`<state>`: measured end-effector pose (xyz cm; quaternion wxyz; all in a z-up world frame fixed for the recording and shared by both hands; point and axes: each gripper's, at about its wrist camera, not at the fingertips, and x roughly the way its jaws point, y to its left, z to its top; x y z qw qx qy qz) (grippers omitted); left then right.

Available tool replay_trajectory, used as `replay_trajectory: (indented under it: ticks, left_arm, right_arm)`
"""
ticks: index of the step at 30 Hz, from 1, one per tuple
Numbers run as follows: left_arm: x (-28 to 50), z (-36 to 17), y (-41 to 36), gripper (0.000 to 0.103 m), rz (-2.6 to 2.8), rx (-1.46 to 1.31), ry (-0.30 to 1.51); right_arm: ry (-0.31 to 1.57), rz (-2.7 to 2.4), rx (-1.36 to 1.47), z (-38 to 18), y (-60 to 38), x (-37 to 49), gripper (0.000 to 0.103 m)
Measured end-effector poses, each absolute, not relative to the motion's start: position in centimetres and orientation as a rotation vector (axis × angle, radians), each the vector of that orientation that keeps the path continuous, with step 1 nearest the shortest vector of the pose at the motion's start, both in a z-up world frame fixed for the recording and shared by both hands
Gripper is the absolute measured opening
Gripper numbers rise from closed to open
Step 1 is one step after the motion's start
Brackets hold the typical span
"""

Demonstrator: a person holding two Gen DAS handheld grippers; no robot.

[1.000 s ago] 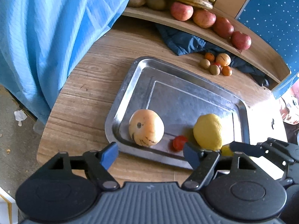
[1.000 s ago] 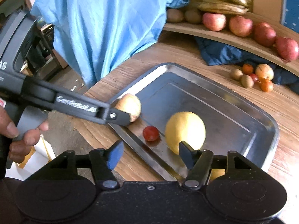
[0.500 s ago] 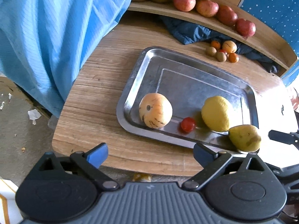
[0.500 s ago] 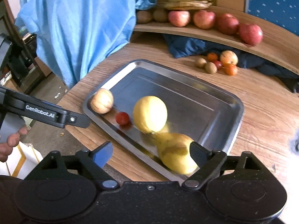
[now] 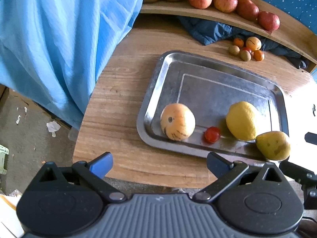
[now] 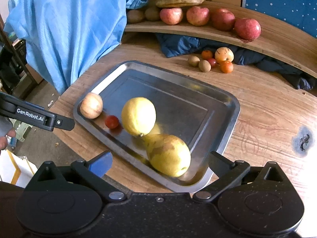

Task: Organize fruits
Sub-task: 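Withdraw both tools from the tray toward the small fruits on the table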

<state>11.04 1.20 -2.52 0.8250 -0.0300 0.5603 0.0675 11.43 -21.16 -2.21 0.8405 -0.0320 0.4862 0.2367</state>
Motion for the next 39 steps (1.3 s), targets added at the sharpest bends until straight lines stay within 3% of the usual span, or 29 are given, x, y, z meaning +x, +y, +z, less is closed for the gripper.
replay_trajectory:
  ticks: [39]
  left_arm:
    - [22.9, -1.5, 1.4, 0.102, 0.064, -0.004, 1.126]
  right_arm:
    - [0.971, 0.347, 0.035, -2.4, -21.4, 20.0, 0.102]
